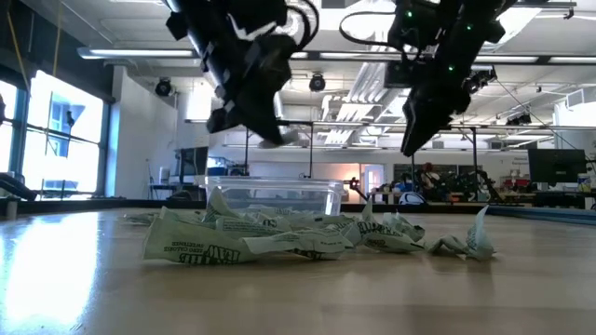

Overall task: Pick and place Stevia / Truvia into bins
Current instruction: Put the stevia packet into the transparent container

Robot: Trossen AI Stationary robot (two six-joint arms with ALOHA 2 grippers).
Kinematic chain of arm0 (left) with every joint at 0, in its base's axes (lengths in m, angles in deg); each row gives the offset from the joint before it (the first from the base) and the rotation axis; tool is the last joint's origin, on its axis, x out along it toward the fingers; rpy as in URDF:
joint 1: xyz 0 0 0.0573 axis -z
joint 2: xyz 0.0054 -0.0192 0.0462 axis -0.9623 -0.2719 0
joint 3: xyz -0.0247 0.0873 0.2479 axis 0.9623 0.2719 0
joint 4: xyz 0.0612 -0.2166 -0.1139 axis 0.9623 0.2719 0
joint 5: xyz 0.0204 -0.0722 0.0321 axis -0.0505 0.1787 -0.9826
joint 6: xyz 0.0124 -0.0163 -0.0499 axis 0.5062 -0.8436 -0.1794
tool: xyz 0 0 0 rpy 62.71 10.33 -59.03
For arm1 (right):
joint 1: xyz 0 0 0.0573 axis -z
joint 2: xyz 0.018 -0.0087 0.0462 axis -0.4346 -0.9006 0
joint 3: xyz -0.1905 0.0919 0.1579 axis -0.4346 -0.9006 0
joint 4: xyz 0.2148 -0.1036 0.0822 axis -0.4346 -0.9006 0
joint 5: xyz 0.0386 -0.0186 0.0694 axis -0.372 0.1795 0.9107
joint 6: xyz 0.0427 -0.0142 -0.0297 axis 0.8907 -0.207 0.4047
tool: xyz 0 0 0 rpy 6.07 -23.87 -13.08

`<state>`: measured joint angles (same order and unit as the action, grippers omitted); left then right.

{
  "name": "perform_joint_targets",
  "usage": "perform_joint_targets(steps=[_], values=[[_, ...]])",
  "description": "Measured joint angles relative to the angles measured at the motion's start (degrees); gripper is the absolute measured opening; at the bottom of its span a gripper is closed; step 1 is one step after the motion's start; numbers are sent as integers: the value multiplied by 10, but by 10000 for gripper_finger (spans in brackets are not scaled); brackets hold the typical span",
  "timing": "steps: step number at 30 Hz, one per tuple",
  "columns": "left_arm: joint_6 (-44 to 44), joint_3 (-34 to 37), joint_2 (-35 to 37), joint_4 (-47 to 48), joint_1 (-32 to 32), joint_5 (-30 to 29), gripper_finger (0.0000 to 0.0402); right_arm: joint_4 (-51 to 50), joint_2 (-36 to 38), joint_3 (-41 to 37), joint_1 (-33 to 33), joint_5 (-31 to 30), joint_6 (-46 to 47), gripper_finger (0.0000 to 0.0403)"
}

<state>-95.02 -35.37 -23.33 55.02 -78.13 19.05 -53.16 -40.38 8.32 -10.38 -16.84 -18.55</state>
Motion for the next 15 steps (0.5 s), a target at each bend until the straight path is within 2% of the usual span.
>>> perform_joint_targets(steps=[2,9,12,15], values=[[-8,0,-12,-18,17,19,22,24,0,-22,0,17,-17,224],[-50,1,-73,-33,77,24,58,182,-5,-66,0,47,-82,224],[-71,1,-80,-34,91,-9,87,230,-33,-71,-4,91,-82,225],[-81,0,-76,-6,96,-52,124,246,-76,-63,-21,87,-62,225]])
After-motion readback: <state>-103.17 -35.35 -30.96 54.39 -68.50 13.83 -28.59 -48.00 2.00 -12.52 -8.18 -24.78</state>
